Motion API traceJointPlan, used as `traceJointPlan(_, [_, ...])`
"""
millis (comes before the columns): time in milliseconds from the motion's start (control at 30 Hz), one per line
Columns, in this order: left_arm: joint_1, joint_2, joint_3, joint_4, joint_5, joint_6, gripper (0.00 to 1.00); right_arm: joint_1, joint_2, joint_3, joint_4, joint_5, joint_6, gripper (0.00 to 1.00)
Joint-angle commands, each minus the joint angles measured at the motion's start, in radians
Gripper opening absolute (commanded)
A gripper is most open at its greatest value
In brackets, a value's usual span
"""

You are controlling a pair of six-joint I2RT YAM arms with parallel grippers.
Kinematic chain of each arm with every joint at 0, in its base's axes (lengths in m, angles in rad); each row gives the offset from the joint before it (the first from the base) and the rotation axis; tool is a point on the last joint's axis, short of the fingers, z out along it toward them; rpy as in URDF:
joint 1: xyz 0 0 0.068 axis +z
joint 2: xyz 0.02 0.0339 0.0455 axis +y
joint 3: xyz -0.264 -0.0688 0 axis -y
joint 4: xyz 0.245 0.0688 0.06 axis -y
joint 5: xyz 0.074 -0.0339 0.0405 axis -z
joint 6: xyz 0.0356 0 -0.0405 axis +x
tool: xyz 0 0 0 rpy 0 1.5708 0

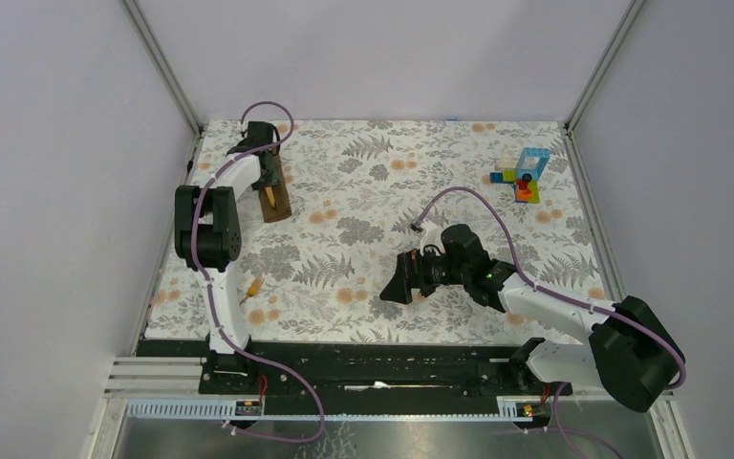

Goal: Fold the napkin into a case and place the utensils inside
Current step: Insert the knife at the center of the board.

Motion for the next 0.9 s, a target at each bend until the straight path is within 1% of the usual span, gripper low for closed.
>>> traceJointPlan(0, [0.002,-0.044,-0.006,0.035,-0.012,-0.025,0.37,-0.006,-0.009,0.015,-0.003,0.009,-0.009,1.0])
traceJointPlan(100, [0.001,-0.078,-0.042,0.011,-0.01,-0.055,0.43,-0.006,-0.009,0.018,-0.003,0.004,-0.011,1.0])
traceJointPlan(200, [-0.006,-0.11,-0.099,0.009,-0.006,-0.073,0.44,-0.007,-0.01,0.017,-0.003,0.004,-0.013,1.0])
traceJointPlan(333, [-0.019,-0.149,-0.187,0.035,-0.006,-0.086,0.41,-0.007,-0.015,0.011,-0.003,0.007,-0.01,1.0])
traceJointPlan(433, [-0.021,-0.156,-0.232,0.059,-0.005,-0.094,0.32,-0.007,-0.017,0.009,-0.002,0.008,-0.008,1.0])
traceJointPlan(500, [-0.025,-0.158,-0.239,0.059,-0.009,-0.098,0.28,-0.007,-0.018,0.006,-0.001,0.008,-0.008,1.0])
traceJointPlan(567, [-0.031,-0.166,-0.243,0.059,-0.013,-0.102,0.28,-0.007,-0.017,0.004,-0.002,0.008,-0.007,1.0])
traceJointPlan(633, [-0.036,-0.178,-0.246,0.055,-0.011,-0.11,0.33,-0.007,-0.019,0.004,0.0,0.008,-0.004,1.0])
traceJointPlan(667, [-0.035,-0.184,-0.247,0.053,-0.013,-0.113,0.34,-0.006,-0.02,0.004,0.0,0.007,-0.005,1.0])
traceJointPlan(800, [-0.035,-0.189,-0.256,0.045,-0.017,-0.122,0.31,-0.006,-0.018,0.0,0.006,0.005,-0.002,1.0])
traceJointPlan(867, [-0.037,-0.201,-0.27,0.048,-0.016,-0.133,0.34,-0.007,-0.017,-0.001,0.006,0.003,-0.002,1.0])
